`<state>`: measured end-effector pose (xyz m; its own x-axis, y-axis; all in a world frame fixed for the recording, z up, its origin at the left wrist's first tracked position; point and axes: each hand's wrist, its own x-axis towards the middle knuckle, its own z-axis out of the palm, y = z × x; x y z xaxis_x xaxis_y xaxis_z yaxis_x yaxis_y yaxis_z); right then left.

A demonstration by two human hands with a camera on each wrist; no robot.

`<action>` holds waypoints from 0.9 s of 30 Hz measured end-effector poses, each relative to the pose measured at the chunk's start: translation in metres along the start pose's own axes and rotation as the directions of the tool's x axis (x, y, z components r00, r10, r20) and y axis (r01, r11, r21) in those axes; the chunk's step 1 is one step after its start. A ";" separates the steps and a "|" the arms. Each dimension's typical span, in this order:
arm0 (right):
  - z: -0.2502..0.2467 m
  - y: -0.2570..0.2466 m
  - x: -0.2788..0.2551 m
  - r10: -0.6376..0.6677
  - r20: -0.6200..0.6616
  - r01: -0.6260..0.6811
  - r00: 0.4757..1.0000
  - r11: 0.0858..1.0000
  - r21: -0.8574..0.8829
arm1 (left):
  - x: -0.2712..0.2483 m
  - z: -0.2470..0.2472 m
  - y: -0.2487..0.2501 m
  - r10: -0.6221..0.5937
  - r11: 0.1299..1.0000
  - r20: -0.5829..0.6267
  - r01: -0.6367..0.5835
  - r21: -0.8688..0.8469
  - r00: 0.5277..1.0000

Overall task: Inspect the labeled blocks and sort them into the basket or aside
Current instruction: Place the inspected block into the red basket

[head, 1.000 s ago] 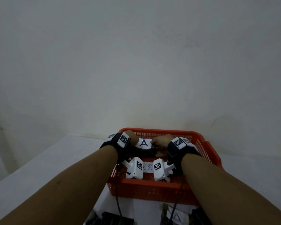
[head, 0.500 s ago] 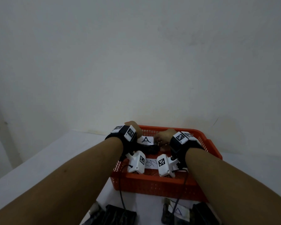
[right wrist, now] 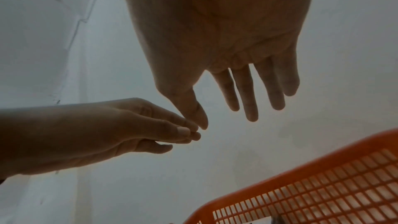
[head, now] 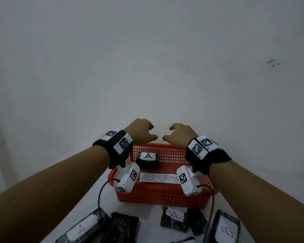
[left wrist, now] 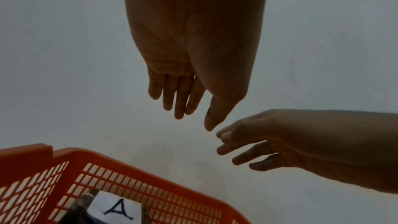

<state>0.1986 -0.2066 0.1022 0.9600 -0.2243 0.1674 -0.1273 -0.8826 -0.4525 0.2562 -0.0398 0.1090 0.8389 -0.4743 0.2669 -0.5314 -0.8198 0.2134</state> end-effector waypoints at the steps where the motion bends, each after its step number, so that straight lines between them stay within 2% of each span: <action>1: -0.003 0.001 -0.013 -0.014 0.020 0.015 1.000 0.999 -0.029 | -0.011 -0.002 0.003 0.025 1.000 0.007 -0.025 0.009 1.000; 7: -0.007 0.010 -0.088 -0.056 0.118 0.070 0.991 0.991 -0.116 | -0.076 -0.001 0.020 0.077 0.997 0.098 -0.077 -0.007 0.992; 10: -0.007 0.013 -0.127 -0.122 0.118 0.132 0.985 0.988 -0.079 | -0.110 0.002 0.028 0.151 0.988 0.113 -0.146 -0.051 0.982; 14: 0.003 0.031 -0.168 -0.110 0.135 0.124 0.985 0.987 -0.099 | -0.144 0.019 0.037 0.238 0.969 0.135 -0.226 -0.099 0.962; 18: 0.020 0.053 -0.188 -0.159 0.168 0.176 0.973 0.980 -0.094 | -0.169 0.038 0.049 0.295 0.948 0.145 -0.271 -0.166 0.944; 21: 0.033 0.063 -0.202 -0.145 0.175 0.170 0.974 0.976 -0.136 | -0.178 0.052 0.059 0.315 0.939 0.178 -0.280 -0.199 0.932; 27: 0.044 0.064 -0.212 -0.202 0.127 0.227 0.971 0.948 -0.222 | -0.177 0.090 0.062 0.325 0.940 0.218 -0.288 -0.184 0.920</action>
<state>-0.0024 -0.1978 -0.0006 0.9897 0.0132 0.1425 0.0414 -0.9796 -0.1968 0.0857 -0.0357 -0.0092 0.6250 -0.7728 0.1101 -0.7627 -0.5745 0.2970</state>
